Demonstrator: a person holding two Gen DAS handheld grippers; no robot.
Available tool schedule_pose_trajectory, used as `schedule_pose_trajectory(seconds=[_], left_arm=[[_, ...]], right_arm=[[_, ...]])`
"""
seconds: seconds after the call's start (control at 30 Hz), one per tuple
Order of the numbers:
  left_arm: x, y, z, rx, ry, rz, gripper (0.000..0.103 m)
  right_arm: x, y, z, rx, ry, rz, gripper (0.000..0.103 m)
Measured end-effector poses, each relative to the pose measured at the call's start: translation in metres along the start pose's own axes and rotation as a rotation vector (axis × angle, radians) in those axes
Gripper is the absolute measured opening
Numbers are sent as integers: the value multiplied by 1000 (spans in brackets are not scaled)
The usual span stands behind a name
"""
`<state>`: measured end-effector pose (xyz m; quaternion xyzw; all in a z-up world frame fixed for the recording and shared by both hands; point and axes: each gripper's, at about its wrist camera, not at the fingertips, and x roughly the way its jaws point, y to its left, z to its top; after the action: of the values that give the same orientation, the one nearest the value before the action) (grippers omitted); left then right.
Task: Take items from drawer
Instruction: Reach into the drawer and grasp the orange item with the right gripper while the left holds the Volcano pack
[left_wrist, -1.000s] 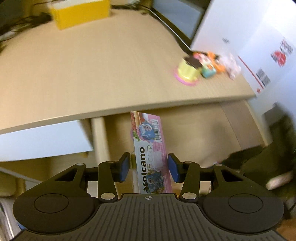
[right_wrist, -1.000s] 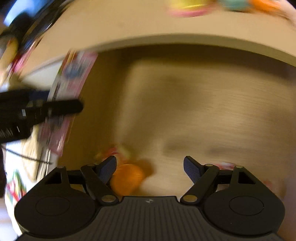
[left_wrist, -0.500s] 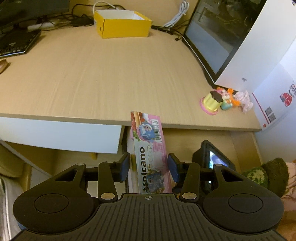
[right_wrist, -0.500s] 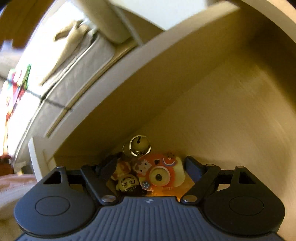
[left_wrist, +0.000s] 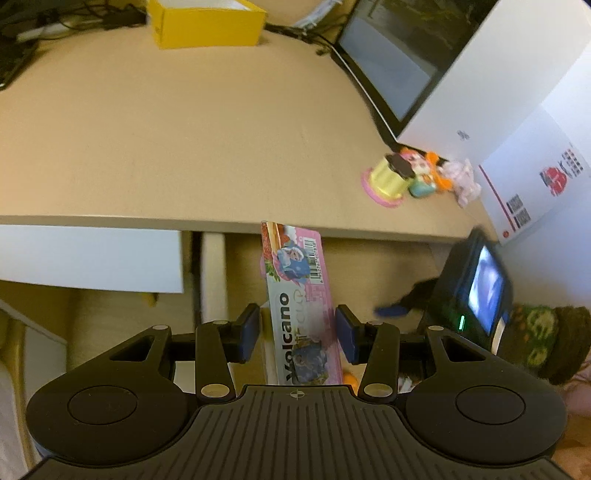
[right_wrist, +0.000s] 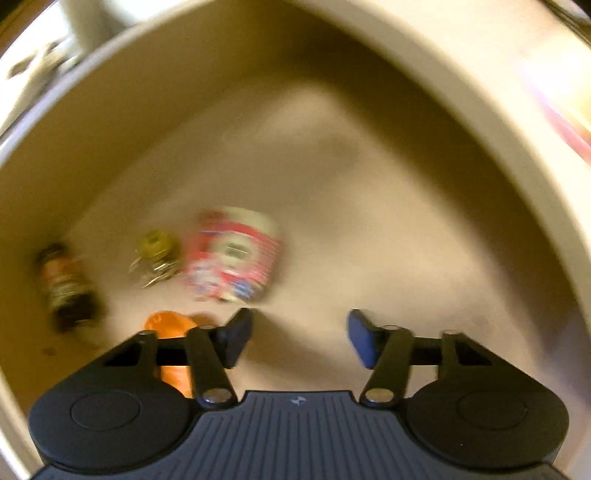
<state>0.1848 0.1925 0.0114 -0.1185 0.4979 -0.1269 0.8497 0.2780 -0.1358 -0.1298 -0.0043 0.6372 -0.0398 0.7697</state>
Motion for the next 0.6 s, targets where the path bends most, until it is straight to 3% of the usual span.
schedule_pose_trajectory(seconds=[0.1,0.17,0.27,0.43,0.5,0.6], left_arm=[[7,-7,-4,12,17,-13,49],[12,-10,-6,20,26,-22,49],[18,-14,-9,18,38,-35,49],[17,-15,-13,11,35,-33,49],[14,-14,-15,8,30,-22,49],[9,-10,-18,-2,26,10,49]], right_arm=[[-5,-32,-12,153,-19,-111,43],[-16,-46,-22,241,-46,-122,46],[-35,-59,-37,377,-76,62,73],[-33,-32,-30,531,-19,374,73],[-29,-15,-23,526,-3,413,74],[-19,15,-2,449,33,398,74]])
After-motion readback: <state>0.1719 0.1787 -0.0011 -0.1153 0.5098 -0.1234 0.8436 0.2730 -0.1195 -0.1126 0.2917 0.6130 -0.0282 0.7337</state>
